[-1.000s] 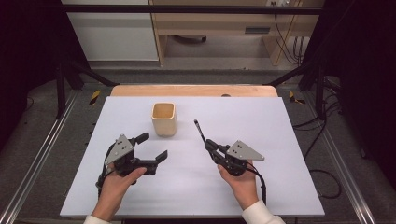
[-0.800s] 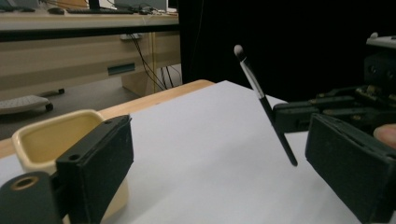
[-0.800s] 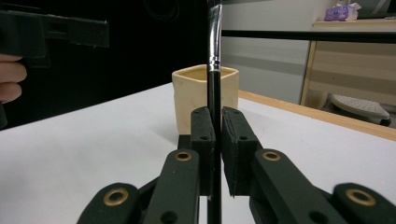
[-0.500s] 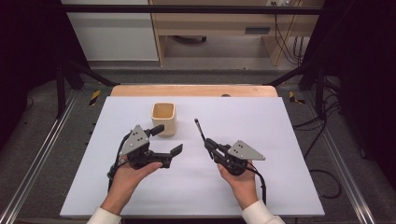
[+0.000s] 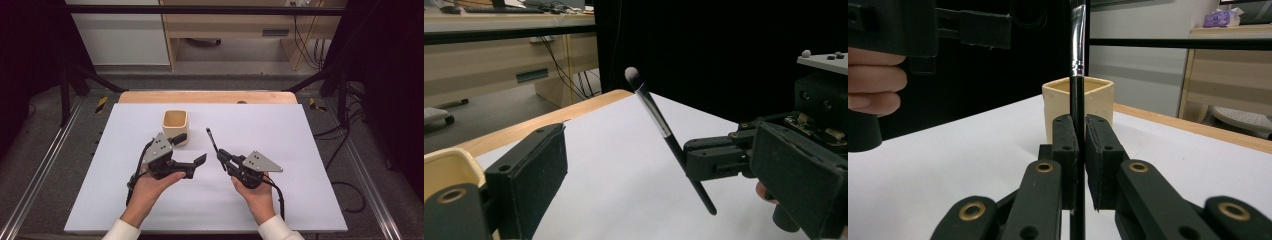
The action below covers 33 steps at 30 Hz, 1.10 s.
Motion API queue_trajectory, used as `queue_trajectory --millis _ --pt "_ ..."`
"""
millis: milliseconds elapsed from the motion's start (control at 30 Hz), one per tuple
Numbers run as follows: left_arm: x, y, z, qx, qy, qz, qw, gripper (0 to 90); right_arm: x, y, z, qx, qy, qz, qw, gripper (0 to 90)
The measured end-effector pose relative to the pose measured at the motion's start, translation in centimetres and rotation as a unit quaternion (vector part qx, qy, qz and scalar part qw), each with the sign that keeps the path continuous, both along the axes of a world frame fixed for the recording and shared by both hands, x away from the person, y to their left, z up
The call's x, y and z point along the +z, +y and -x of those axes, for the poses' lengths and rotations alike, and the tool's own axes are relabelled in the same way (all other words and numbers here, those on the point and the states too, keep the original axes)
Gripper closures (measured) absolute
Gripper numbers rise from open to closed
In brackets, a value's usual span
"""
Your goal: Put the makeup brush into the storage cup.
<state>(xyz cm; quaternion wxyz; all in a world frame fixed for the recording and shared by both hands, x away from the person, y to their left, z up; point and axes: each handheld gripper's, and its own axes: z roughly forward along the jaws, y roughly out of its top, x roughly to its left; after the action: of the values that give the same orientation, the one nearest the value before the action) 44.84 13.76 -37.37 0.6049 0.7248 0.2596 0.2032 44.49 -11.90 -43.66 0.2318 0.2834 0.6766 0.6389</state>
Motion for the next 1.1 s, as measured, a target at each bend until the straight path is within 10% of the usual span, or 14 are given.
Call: queue_trajectory --millis 467,1100 --pt "-0.3 -1.4 -1.0 0.017 0.017 0.006 0.9997 10.8 0.0 0.5 0.2 0.01 -0.002 -0.001 0.9999 83.9" --pt "-0.9 -2.3 -1.2 0.022 0.058 0.02 0.9979 47.0 0.0 1.1 0.5 0.024 -0.005 0.004 0.9997 83.9"
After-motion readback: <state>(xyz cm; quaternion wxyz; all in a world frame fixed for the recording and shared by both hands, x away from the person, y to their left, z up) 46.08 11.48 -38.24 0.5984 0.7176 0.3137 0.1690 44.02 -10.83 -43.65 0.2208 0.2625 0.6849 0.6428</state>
